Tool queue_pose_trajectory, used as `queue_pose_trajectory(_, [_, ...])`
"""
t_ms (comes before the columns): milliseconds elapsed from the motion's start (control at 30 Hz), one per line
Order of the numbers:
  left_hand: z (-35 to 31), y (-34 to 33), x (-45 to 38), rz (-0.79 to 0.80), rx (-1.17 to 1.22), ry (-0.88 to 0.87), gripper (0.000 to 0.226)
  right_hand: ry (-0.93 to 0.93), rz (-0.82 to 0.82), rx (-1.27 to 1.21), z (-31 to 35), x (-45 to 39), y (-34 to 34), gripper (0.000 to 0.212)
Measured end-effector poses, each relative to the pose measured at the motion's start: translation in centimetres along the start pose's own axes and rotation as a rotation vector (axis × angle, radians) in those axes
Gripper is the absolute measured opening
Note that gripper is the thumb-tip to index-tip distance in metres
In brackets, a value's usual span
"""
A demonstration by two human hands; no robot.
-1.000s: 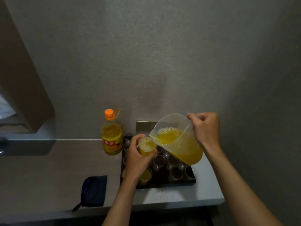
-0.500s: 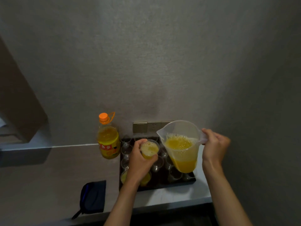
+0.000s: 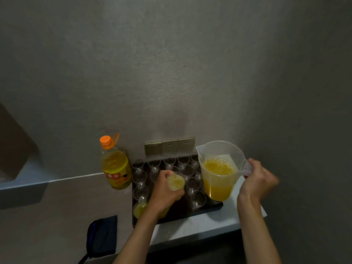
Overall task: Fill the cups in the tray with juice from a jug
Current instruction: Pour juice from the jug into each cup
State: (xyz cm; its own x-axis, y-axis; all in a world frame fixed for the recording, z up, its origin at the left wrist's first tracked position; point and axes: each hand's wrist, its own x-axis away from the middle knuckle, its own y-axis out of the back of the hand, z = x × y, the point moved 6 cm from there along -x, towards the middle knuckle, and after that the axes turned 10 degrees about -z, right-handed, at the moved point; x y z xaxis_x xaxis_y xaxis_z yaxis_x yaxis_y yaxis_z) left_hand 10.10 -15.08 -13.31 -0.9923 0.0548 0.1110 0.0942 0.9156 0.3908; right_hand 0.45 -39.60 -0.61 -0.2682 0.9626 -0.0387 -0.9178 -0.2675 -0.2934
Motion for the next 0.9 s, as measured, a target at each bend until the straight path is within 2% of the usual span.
queue_pose_trajectory(300, [2.4,-1.9,-1.9,0.08,-0.292,-0.054,0.066,-0.054,0.021,-0.061,-0.7,-1.4,0.4,0.055])
queue_pose_trajectory(533, [3.5,-3.3,-3.1,0.157,-0.577,-0.188,0.072,-0.054,-0.011,-0.061,-1.0,-2.3,0.5,0.041])
queue_pose_trajectory(633, [3.5,-3.9,-3.2,0.185,-0.697,-0.258,0.074,-0.06,-0.039,-0.058,-1.3,-2.4,0.7,0.042])
queue_pose_trajectory(900, [4.4,-5.8,-3.2,0.277,-0.786,-0.36,0.072,-0.039,-0.022,-0.024,-2.2,-3.7,1.1,0.043])
